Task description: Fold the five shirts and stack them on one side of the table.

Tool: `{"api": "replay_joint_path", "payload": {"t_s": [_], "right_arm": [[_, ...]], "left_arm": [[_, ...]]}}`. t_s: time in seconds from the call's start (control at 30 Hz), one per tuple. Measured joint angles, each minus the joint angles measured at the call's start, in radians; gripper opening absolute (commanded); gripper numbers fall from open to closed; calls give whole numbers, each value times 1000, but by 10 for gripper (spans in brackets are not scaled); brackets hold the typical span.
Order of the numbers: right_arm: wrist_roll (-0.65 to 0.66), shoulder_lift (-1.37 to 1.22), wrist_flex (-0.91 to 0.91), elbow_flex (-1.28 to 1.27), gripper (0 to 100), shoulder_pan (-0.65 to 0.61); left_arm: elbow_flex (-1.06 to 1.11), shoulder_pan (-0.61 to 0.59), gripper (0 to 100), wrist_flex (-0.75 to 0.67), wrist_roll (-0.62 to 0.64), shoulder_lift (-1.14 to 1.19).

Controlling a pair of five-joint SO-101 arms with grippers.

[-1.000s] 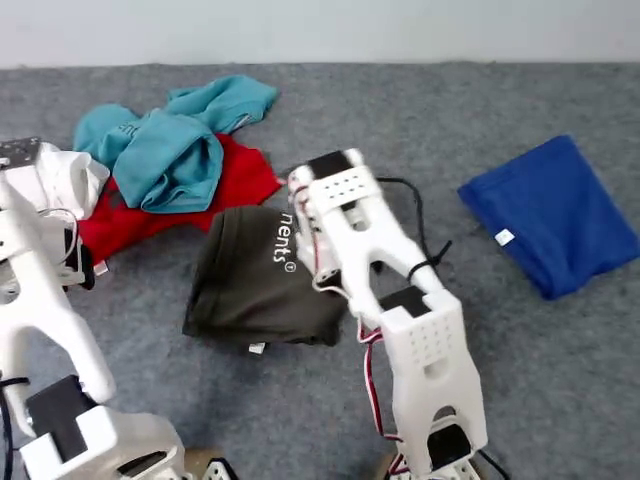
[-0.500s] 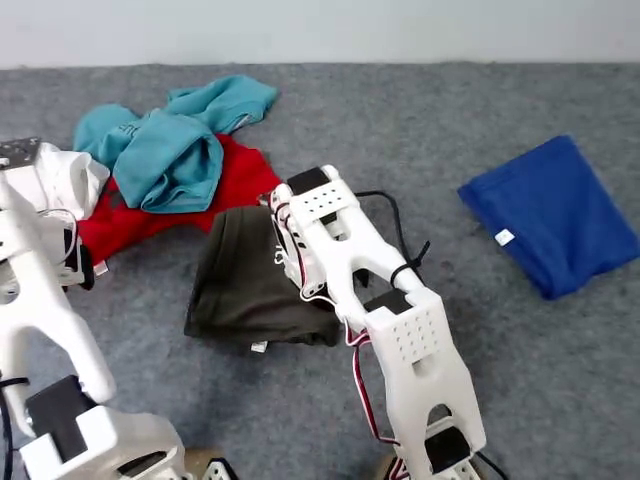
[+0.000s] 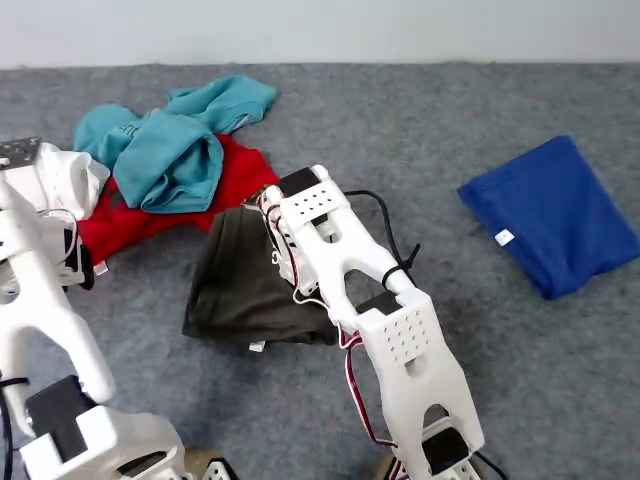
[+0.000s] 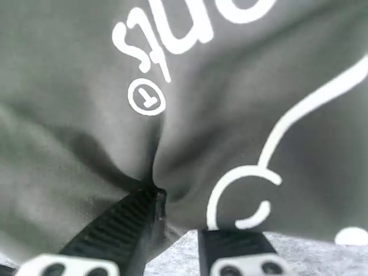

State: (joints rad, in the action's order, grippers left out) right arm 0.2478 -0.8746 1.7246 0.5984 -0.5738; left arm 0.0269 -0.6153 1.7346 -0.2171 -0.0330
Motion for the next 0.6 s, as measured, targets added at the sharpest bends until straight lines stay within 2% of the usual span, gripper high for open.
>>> {"api": "replay_joint_path", "payload": {"t_s": [0.23,0.6], "right_arm": [[3,-34,2,77,9,32],[3,-55,15,525,9,264]], "left_arm": [[0,0,115,0,0,0],[0,0,115,0,0,0]]}}
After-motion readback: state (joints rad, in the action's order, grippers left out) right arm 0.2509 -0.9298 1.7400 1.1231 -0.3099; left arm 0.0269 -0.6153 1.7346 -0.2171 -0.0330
